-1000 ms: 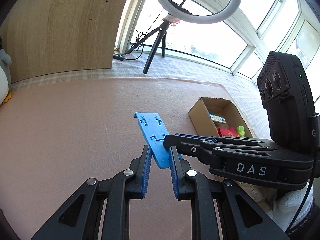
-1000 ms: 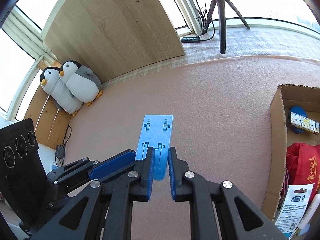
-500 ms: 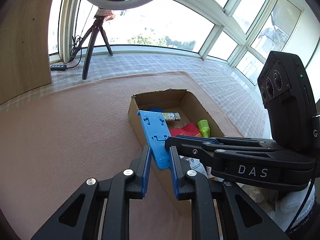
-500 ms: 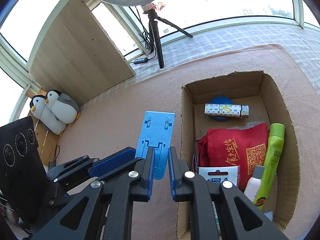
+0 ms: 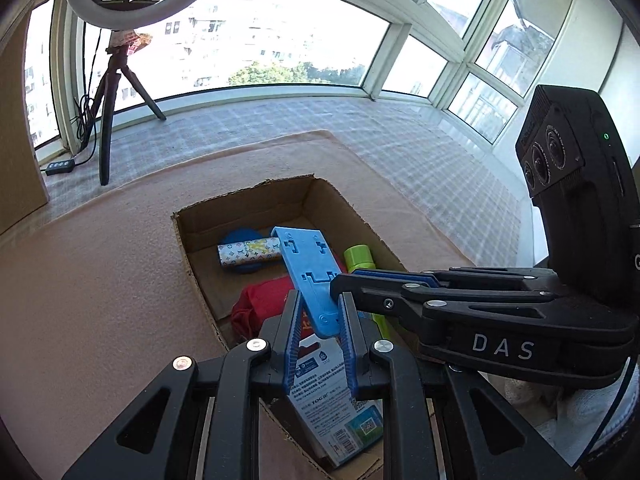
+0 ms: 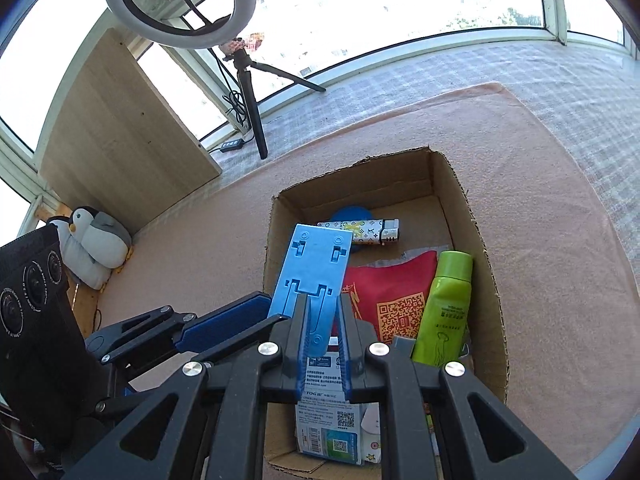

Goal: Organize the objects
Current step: 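Lower the phone stand into the box and open the left gripper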

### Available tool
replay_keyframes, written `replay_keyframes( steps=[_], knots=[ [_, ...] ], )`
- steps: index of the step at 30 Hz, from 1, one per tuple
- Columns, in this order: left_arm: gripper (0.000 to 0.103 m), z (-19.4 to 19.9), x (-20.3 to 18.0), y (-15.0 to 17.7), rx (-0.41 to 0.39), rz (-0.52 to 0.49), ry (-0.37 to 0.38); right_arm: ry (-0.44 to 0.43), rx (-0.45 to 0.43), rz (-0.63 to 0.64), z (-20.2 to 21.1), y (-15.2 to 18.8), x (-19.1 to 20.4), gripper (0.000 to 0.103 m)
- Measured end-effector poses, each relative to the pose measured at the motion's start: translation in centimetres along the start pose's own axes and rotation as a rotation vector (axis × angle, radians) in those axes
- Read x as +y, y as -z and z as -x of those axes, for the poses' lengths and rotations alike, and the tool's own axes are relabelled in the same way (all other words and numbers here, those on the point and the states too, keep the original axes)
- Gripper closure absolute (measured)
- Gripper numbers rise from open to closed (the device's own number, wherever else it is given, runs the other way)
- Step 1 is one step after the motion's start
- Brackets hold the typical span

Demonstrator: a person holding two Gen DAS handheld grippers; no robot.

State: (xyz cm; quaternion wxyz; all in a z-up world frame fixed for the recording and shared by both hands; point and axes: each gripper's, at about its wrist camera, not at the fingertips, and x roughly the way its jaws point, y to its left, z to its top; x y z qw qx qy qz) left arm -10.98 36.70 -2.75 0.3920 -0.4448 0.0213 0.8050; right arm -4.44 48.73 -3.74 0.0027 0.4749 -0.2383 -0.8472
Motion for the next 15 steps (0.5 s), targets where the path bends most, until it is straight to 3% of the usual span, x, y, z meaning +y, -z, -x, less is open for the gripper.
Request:
replay_keyframes(
  steps=[3,5,8,9,11,12,13,14,15],
  knots=[
    [0.085,-0.5,-0.6,-0.3,0.003,-0.010,0.003,-0.001,0.000,-0.004,0.2,-0.2,-0.5,0.091],
    [0.090,-0.8,-1.1,-0.5,0.008,-0.022,0.012,-0.008,0.006,-0.003,0.2,-0.2,-0.7,0.098],
    [0.089,-1.2,-1.9,-0.6,0.014,-0.057,-0.017,0.056,-0.024,0.014,0.8,-0.6,-1.0,0.098],
    [0.086,-1.2,-1.9,-0.7,0.010,-0.054,-0.024,0.065,-0.048,0.002,1.4,-0.9,-1.5,0.098],
    [0.067,-1.2,-1.6,-0.7,0.020,-0.034,-0.025,0.070,-0.064,-0.038,2.2,-1.4,-2.6,0.091],
    [0.046,-1.1,-1.3,-0.7,0.019,-0.025,-0.036,0.074,-0.064,-0.055,2.5,-1.6,-3.0,0.084],
    [0.035,-0.9,-1.1,-0.6,0.014,-0.018,-0.047,0.082,-0.073,-0.066,2.8,-1.8,-3.3,0.067],
    [0.035,-0.7,-0.8,-0.6,0.008,-0.014,-0.051,0.092,-0.091,-0.070,3.2,-1.9,-3.5,0.057],
    [0.035,-0.5,-0.6,-0.6,0.008,-0.010,-0.055,0.100,-0.104,-0.069,3.5,-1.9,-3.5,0.056]
  ],
)
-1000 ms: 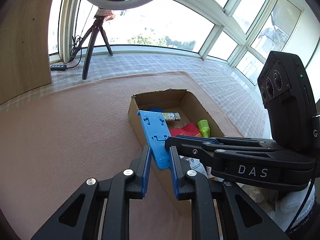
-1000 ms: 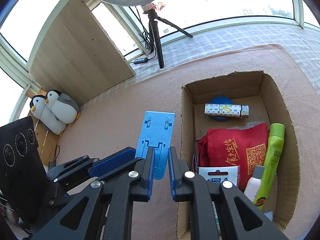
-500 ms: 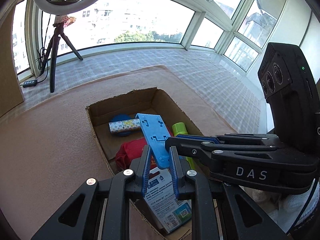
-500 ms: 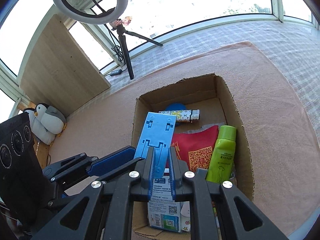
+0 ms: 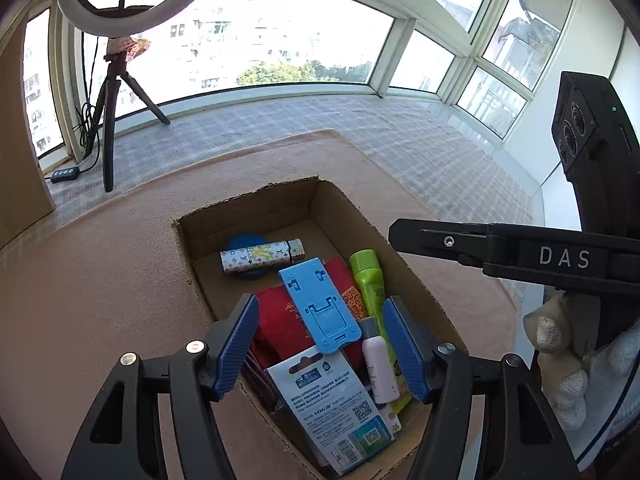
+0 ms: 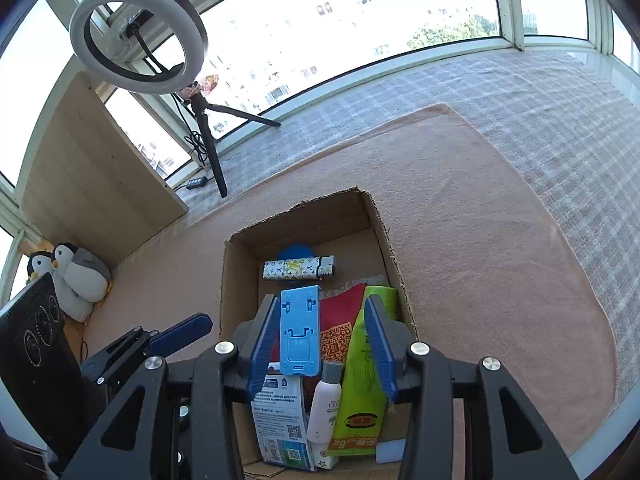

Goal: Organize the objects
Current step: 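Lower the phone stand into the box and open the left gripper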

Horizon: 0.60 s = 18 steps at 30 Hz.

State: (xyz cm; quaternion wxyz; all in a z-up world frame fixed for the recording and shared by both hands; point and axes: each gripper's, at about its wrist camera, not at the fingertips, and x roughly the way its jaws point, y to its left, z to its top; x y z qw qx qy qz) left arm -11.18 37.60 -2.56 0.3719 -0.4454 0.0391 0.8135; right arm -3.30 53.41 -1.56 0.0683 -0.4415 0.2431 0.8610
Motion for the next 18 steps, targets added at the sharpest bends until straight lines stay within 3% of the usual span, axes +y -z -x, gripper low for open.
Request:
replay_keyframes(
  steps=[9,18],
  knots=[
    [0.029,2.6,2.5,0.9,-0.009,0.034,-0.073,0.019,0.008,0.026,-0.1,0.9,1.7,0.054],
    [0.026,8.0,6.7,3.6,-0.038,0.093,-0.171,0.025,0.017,0.133,-0.6,3.4,6.9,0.051]
  ],
)
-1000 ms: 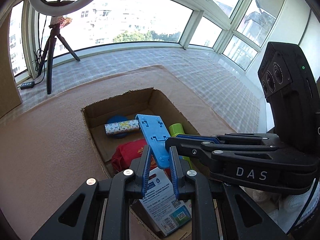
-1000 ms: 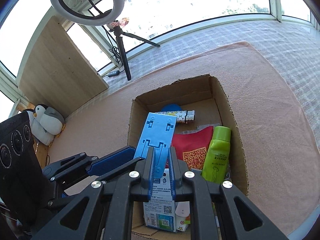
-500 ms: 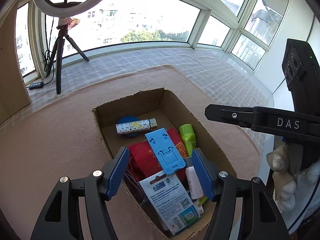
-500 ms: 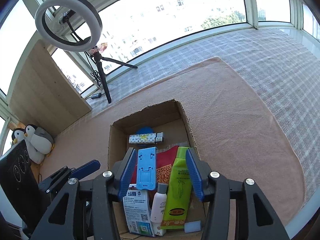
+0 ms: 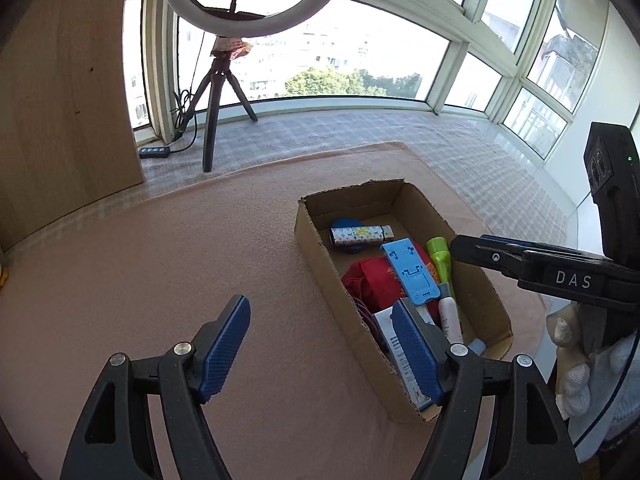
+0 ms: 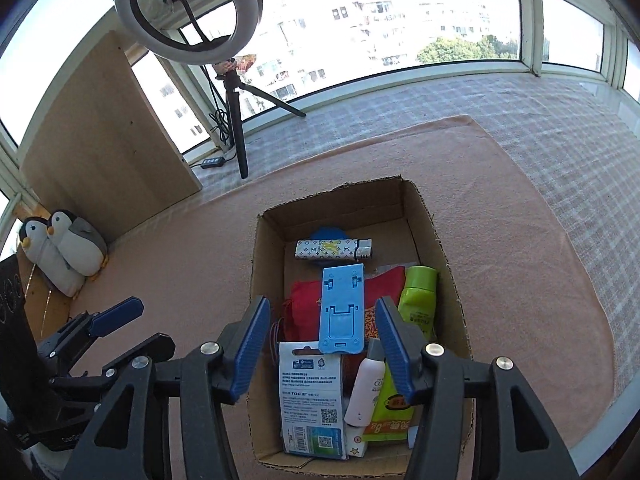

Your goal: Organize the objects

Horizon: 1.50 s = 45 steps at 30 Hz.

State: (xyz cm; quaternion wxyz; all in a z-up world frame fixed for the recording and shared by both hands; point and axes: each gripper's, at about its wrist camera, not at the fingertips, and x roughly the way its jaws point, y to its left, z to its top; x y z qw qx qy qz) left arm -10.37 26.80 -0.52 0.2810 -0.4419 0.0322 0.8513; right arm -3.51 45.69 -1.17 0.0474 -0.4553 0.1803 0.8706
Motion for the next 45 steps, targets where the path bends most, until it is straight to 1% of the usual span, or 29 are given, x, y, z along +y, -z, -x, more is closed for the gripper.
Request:
replay_keyframes(
  steps=[6,13,17,20,21,24,26,28,36,45],
  knots=[
    [0.024,3.9,4.7,2.4,-0.013,0.071,-0.066,0.002,0.006,0.101,-0.1,2.3,5.5,0.049],
    [0.024,9.1,9.6,5.5,-0.036,0.146,-0.171,-0.009,-0.013,0.212,0.6,4.6,12.3,0.048],
    [0.022,12.3,11.5,7.3,-0.065,0.175,-0.233,-0.018,-0.044,0.251,1.6,5.6,15.7,0.039],
    [0.016,14.6,12.7,8.7,-0.090,0.196,-0.288,-0.025,-0.061,0.283,2.1,6.2,17.9,0.036],
    [0.015,15.3,13.0,9.1,-0.095,0.198,-0.305,-0.020,-0.068,0.296,2.3,6.4,18.6,0.035],
    [0.014,17.2,13.9,10.4,-0.107,0.208,-0.341,0.009,-0.096,0.337,2.6,7.2,20.4,0.030],
    [0.013,18.2,14.5,11.3,-0.111,0.231,-0.352,0.021,-0.109,0.357,2.8,7.8,21.3,0.024],
    [0.011,18.7,15.0,12.1,-0.108,0.257,-0.348,0.025,-0.109,0.370,2.8,8.3,22.0,0.024],
    [0.010,19.2,15.9,14.3,-0.082,0.298,-0.378,0.015,-0.105,0.392,2.9,9.7,23.5,0.023],
    [0.010,18.5,16.4,14.7,-0.067,0.322,-0.384,0.018,-0.096,0.406,2.9,10.6,24.0,0.023]
  ],
)
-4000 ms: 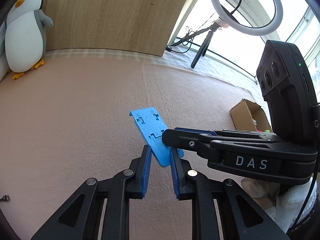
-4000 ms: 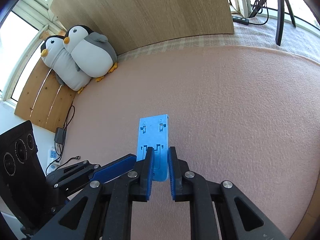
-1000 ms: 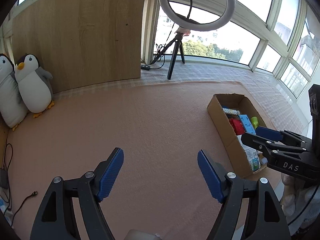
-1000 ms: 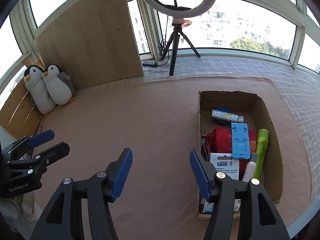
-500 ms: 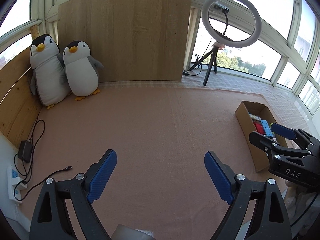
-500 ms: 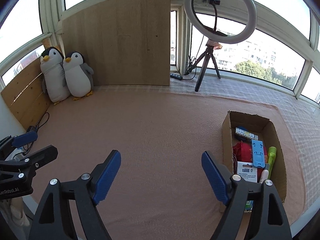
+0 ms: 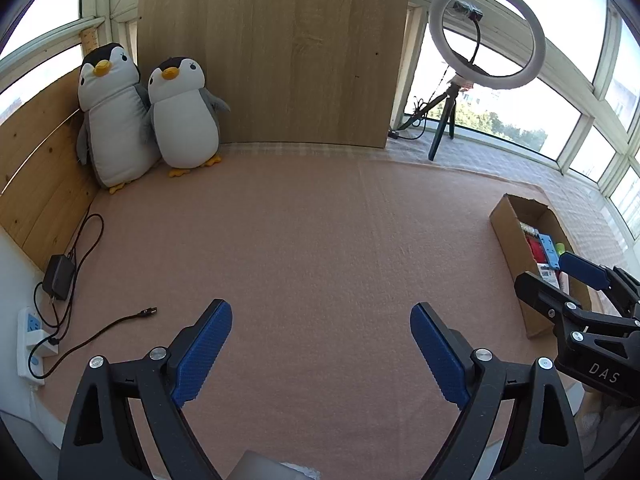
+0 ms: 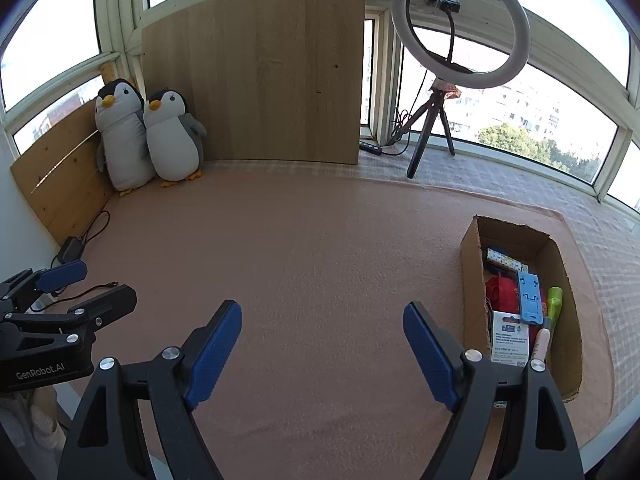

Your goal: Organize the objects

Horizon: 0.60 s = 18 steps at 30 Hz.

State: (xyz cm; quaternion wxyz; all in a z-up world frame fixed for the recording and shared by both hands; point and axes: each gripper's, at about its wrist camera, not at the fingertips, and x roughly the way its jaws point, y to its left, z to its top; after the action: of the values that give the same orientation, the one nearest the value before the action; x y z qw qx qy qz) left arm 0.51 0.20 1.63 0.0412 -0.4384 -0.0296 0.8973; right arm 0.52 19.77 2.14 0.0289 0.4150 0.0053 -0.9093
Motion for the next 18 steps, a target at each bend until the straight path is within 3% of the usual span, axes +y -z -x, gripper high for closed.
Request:
replay_keyframes(
  steps=[18],
  knots=[
    [0.009,-0.39,0.43,-0.23,0.007,0.000,0.005,0.000,0.017,-0.016,-0.41,0.14,0.31,0.023]
  ],
)
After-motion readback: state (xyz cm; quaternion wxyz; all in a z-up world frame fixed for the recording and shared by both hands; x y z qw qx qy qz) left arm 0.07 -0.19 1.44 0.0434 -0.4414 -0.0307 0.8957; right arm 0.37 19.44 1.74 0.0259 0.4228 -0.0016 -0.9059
